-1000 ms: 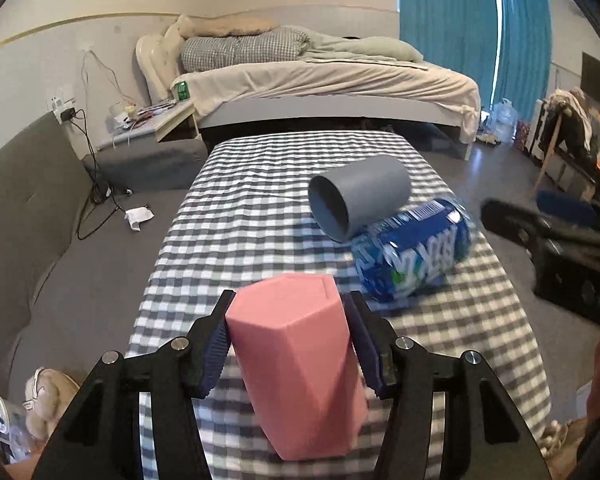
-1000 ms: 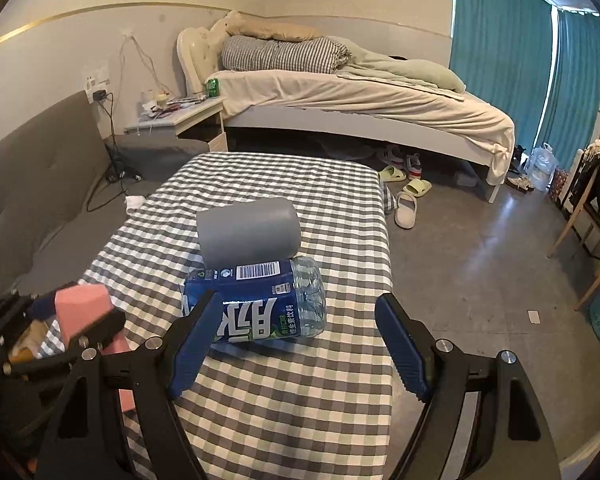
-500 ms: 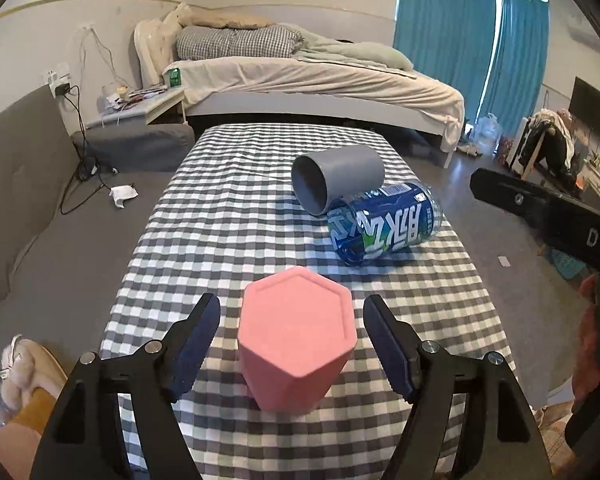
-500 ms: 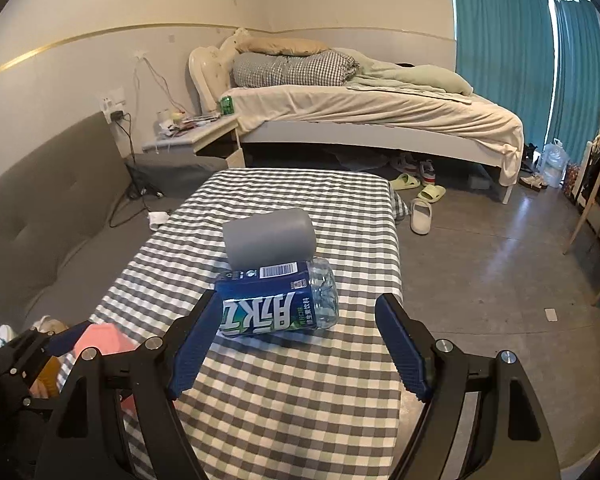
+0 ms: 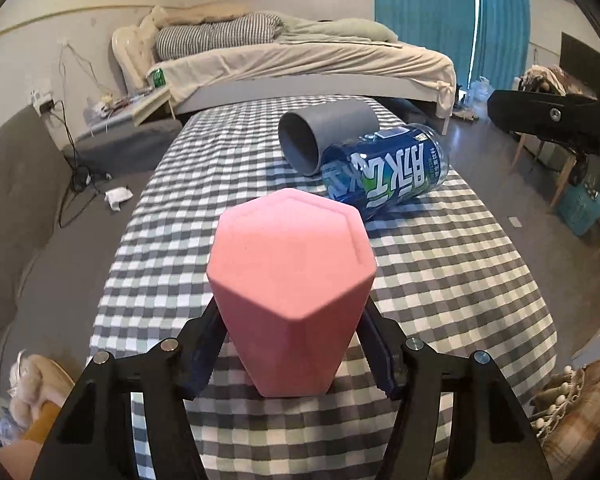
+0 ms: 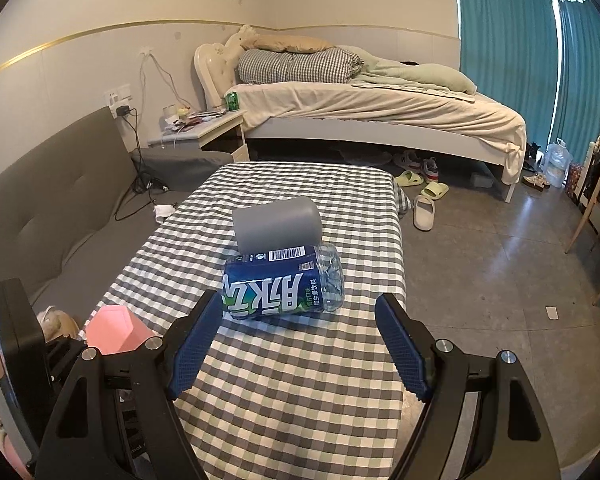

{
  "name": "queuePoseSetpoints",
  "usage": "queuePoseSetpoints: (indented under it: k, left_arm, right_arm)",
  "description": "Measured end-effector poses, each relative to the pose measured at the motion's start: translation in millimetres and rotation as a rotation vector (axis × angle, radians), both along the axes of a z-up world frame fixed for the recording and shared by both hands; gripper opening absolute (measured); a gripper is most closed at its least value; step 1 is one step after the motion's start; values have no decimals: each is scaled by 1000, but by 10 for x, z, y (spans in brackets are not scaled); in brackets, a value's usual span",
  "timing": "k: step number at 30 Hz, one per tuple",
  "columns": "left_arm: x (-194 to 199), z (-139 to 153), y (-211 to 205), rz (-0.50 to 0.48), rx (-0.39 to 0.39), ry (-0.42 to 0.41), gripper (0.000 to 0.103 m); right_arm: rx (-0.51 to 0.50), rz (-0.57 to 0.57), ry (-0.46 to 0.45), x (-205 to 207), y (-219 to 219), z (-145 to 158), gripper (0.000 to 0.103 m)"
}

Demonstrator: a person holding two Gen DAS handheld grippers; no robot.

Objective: Flip cup upside down
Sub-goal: 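Rotate the pink cup in the left tool so its open end faces down, then lower the pink cup onto the table and open the left tool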

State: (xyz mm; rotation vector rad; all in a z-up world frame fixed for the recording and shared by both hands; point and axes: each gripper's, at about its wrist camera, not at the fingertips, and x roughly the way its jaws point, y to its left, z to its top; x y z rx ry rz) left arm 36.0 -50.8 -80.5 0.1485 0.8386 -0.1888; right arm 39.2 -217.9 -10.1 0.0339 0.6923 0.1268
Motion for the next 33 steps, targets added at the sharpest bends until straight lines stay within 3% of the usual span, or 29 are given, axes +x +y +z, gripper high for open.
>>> queuePoseSetpoints:
  k: [6,14,18,20,22,27,33]
  left_arm:
    - [169,70,-38,11,-19,-69,64]
    - [386,-72,-82,26,-42,-65,64]
    - [350,-78,-93,14,-30,-78,66]
    - [341,-96,-84,9,-33,-53,79]
    - [296,-101,-62,18,-36,-39,85]
    - [118,-52,21,17,-47,-11,86]
    - [-143,146,134,8,-54,-50,86]
  right_arm:
    - [1,-2,6,17,-9,-31,78]
    - [-6,-15,32,78,-73,-130,78]
    - [-6,-15,40,110,-79,-155,78]
    - [4,-15,40,109,-84,-149,78]
    - [17,-13,42,101,-86,-143,78]
    - [38,-16,42,30,-88,-117,78]
    - [40,-17,20,-195,-64,-61,78]
